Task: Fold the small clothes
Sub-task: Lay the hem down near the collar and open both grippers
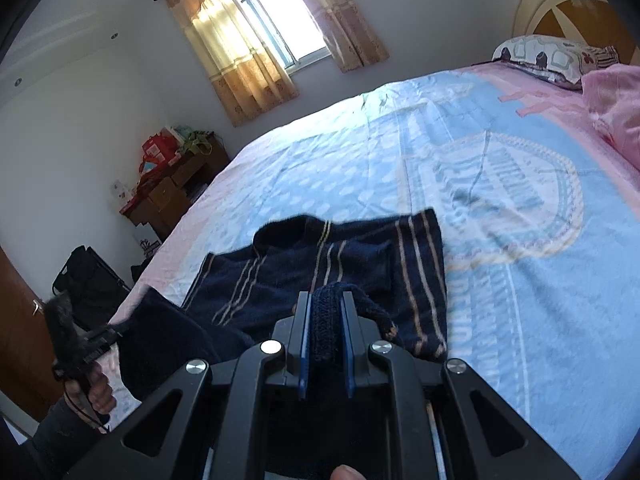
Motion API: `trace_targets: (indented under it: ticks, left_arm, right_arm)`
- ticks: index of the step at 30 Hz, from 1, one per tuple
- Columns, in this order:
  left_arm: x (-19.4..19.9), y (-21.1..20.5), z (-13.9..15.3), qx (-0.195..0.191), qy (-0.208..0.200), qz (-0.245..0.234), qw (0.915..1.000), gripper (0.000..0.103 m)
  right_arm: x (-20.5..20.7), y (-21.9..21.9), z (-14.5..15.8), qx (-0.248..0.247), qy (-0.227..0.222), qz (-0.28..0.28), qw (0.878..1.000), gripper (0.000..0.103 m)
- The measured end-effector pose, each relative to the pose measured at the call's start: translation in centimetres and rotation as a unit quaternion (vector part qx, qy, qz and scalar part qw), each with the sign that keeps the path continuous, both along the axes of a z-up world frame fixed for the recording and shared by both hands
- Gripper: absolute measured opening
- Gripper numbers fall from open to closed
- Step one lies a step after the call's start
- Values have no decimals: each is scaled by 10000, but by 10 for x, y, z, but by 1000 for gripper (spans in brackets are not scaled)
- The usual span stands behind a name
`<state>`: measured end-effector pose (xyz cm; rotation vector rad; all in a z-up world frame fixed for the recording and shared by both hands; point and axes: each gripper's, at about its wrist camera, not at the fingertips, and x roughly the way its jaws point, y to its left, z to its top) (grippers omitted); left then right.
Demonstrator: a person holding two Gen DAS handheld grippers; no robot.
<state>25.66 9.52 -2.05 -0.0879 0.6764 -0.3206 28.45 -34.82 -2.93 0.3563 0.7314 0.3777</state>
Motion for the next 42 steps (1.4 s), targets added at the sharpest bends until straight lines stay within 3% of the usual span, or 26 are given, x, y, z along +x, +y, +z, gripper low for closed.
trace_targets:
  ticks: [6, 13, 17, 25, 27, 28, 29, 31, 34, 36, 38, 42]
  left_arm:
    - [50, 20, 6, -403, -13, 339, 9986, 9]
    - [104, 21, -22, -535, 347, 541, 9965, 9]
    - [123, 21, -36, -577, 558, 607, 9949, 9]
    - [155, 29, -87, -647, 1190, 877, 9869, 9]
    - [155, 31, -93, -753, 1269, 905, 9849, 9]
    - [154, 31, -93, -761, 1261, 905, 9849, 9]
    - [153, 30, -92, -754, 1239, 897, 9853, 9]
    - [154, 28, -93, -697, 1227, 881, 9861, 9]
    - [155, 25, -95, -603, 1232, 849, 9869, 9]
    - [157, 24, -95, -575, 1239, 842, 9870, 9]
    - [159, 25, -96, -572, 1261, 852, 9867, 9]
    - [161, 27, -96, -593, 1303, 863, 9859, 10]
  right_arm:
    - [33, -3, 18, 37, -63, -125, 9999, 13]
    - [85, 3, 23, -145, 33, -211, 9997, 13]
    - [124, 6, 4, -233, 323, -237, 9989, 13]
    - [201, 8, -64, -365, 1064, -204, 9934, 16]
    - [213, 0, -76, -413, 1165, -369, 9916, 34]
    - [215, -6, -80, -397, 1196, -447, 9910, 53]
    - [214, -12, -83, -272, 1214, -490, 9910, 57]
    - [208, -17, -84, -187, 1174, -451, 9919, 57]
    - [193, -15, -81, -485, 1053, -341, 9927, 57]
    - [184, -11, -79, -469, 1064, -187, 9930, 52]
    - [182, -7, -80, -601, 1115, -99, 9919, 36]
    - [185, -1, -89, -726, 1279, -54, 9891, 34]
